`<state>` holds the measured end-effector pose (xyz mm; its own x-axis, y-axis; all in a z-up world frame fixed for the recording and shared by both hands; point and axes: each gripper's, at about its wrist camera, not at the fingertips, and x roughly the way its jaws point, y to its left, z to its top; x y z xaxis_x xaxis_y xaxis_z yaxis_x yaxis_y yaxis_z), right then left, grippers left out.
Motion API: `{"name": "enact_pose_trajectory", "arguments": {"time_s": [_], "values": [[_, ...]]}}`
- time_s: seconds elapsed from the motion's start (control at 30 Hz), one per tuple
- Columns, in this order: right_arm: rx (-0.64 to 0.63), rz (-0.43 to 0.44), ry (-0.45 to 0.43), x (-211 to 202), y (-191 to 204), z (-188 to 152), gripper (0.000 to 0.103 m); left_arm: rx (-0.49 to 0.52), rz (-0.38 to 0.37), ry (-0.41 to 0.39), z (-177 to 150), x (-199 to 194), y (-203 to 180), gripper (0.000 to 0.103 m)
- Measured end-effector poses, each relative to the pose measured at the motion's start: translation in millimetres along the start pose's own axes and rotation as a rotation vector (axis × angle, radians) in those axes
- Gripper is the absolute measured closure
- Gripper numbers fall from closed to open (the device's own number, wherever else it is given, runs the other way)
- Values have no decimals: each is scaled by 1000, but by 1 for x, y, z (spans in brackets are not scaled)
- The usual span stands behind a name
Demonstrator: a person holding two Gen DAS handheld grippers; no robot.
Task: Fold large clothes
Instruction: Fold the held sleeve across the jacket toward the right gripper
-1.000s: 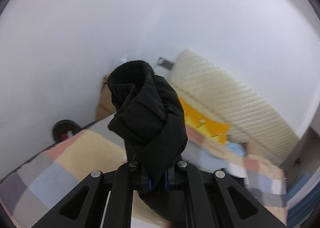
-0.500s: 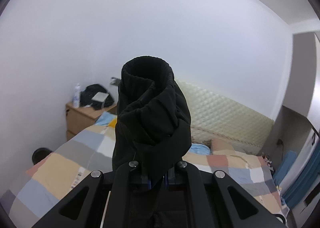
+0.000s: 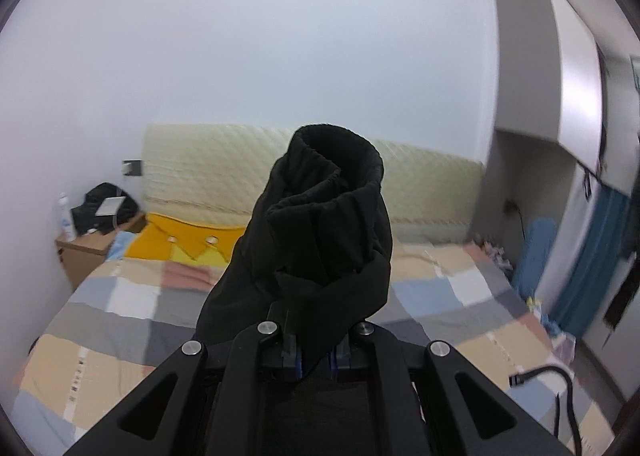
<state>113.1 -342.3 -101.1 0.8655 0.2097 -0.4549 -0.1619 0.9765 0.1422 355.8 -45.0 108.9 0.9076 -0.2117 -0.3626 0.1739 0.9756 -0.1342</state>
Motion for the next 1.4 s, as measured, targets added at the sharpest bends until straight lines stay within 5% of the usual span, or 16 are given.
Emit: {"name": "enact_pose_trajectory", "arguments": {"time_s": [0.37,0.63,0.9,1.17,1.4], "values": [[92,-26,-3,-2,-21,-5,0,98,-74,82,-96,90,-134,95],[145,-46,20,14,-39,-9,0,127,-143,217,-189,153,-177,95],[175,-58,31,20,-48,-12,0,140,-114,347,-263,207,-199,95],[186,-54,60,34,-49,-15,0,155,-109,392,-290,225,-192,95],[181,-67,82,42,-48,-16,0,168,-73,333,-280,212,-193,92]]}}
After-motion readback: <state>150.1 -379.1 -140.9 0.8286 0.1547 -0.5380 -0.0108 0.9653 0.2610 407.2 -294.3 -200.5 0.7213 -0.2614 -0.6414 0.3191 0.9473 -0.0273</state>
